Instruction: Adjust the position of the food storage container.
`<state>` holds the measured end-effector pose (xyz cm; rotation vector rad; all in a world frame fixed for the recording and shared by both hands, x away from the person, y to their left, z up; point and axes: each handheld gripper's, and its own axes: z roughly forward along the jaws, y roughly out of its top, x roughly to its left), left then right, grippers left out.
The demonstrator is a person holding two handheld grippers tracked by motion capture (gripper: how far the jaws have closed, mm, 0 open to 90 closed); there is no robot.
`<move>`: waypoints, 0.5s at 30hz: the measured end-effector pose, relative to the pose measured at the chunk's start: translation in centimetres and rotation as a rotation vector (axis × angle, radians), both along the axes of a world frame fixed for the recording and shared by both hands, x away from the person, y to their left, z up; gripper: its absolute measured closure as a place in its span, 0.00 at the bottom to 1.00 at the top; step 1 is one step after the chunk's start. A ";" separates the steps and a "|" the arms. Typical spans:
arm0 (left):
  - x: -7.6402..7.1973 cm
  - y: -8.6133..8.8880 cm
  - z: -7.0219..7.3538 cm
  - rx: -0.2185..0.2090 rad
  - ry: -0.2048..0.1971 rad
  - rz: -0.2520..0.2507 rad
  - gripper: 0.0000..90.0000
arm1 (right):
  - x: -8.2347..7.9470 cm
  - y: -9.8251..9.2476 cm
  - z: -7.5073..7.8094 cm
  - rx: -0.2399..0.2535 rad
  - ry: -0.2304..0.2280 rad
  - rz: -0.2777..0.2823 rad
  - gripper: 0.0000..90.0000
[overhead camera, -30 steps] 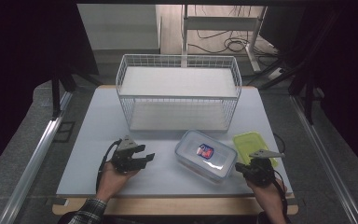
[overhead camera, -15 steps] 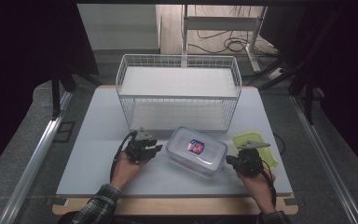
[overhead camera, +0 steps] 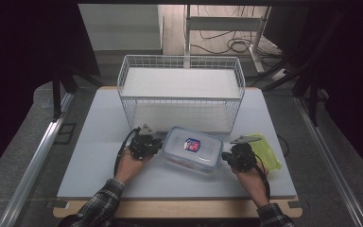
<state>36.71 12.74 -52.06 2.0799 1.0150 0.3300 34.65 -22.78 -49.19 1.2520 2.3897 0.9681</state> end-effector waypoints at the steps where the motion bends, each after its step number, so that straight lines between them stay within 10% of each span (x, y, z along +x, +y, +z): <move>1: -0.1 0.1 0.1 0.012 0.001 -0.003 0.85 | 0.1 0.2 0.0 0.003 -0.001 0.002 0.99; 15: -4.4 2.0 0.7 0.044 0.042 0.022 0.87 | 1.5 2.2 -0.3 0.006 0.001 0.080 0.99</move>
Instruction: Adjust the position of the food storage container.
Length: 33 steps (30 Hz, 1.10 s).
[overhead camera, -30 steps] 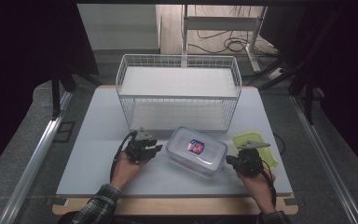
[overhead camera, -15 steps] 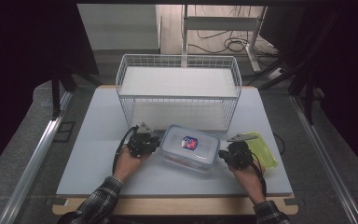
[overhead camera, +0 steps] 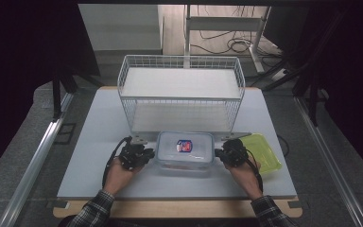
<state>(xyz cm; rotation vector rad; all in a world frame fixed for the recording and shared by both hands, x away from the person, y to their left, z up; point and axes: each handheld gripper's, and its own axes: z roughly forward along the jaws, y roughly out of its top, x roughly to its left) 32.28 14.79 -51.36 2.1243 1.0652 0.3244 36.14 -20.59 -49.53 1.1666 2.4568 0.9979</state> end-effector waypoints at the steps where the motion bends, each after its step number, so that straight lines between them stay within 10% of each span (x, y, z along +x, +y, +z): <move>1: -0.3 0.2 0.0 0.000 0.000 0.001 0.87 | 0.0 0.2 0.0 0.000 0.000 0.007 0.99; 15: -1.8 2.3 -0.1 -0.015 0.001 0.049 0.75 | -1.4 2.1 0.0 -0.039 -0.051 0.068 0.99; 21: -2.7 4.3 0.3 -0.079 -0.017 0.086 0.60 | -2.3 0.2 1.1 -0.010 -0.125 0.050 0.88; 33: -5.1 5.0 -0.2 -0.060 -0.060 0.110 0.31 | -3.5 -1.3 1.7 0.085 -0.141 0.082 0.52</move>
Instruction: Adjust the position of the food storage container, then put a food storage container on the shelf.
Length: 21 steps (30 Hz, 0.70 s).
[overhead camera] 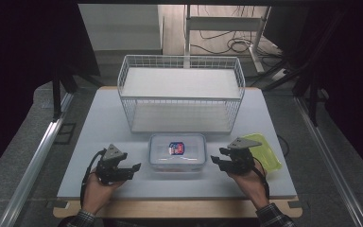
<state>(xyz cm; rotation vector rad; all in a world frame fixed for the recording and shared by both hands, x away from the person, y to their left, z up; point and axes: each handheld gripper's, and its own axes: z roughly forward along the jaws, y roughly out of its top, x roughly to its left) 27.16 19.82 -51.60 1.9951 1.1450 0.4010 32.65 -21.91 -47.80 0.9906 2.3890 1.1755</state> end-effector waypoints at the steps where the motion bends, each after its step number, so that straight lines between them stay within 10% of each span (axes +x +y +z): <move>1: -0.1 0.1 -0.1 -0.004 0.003 -0.001 0.30 | -0.1 0.0 0.0 0.005 0.004 0.007 0.50; 21: -0.6 0.1 -0.5 -0.014 -0.020 -0.013 0.05 | -0.6 -0.4 -0.5 0.065 -0.003 0.030 0.19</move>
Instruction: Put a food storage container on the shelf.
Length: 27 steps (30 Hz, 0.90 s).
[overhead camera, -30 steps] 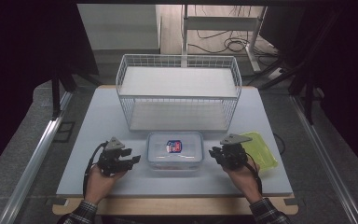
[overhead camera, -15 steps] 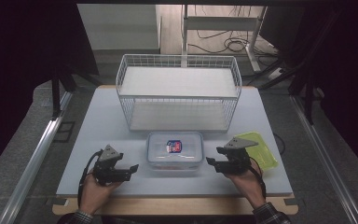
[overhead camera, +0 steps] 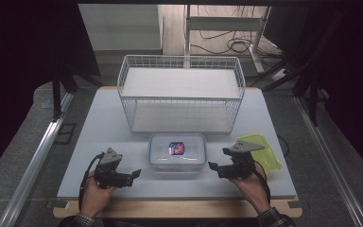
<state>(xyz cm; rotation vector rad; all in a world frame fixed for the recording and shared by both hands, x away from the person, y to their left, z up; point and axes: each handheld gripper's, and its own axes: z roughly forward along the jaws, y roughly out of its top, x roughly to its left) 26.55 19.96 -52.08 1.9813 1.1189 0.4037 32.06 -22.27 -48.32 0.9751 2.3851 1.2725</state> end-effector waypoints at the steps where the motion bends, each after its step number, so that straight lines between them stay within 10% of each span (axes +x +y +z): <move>1: 0.0 0.0 0.0 -0.003 -0.003 -0.004 0.05 | 0.0 0.0 0.0 0.002 -0.003 -0.001 0.17; 15: 0.5 -0.9 0.3 -0.051 -0.055 -0.088 0.07 | 0.6 1.0 -0.2 0.029 0.013 0.007 0.06; 27: 2.7 -2.1 2.0 -0.068 0.036 -0.104 0.03 | 1.9 2.6 0.3 -0.017 0.024 0.073 0.05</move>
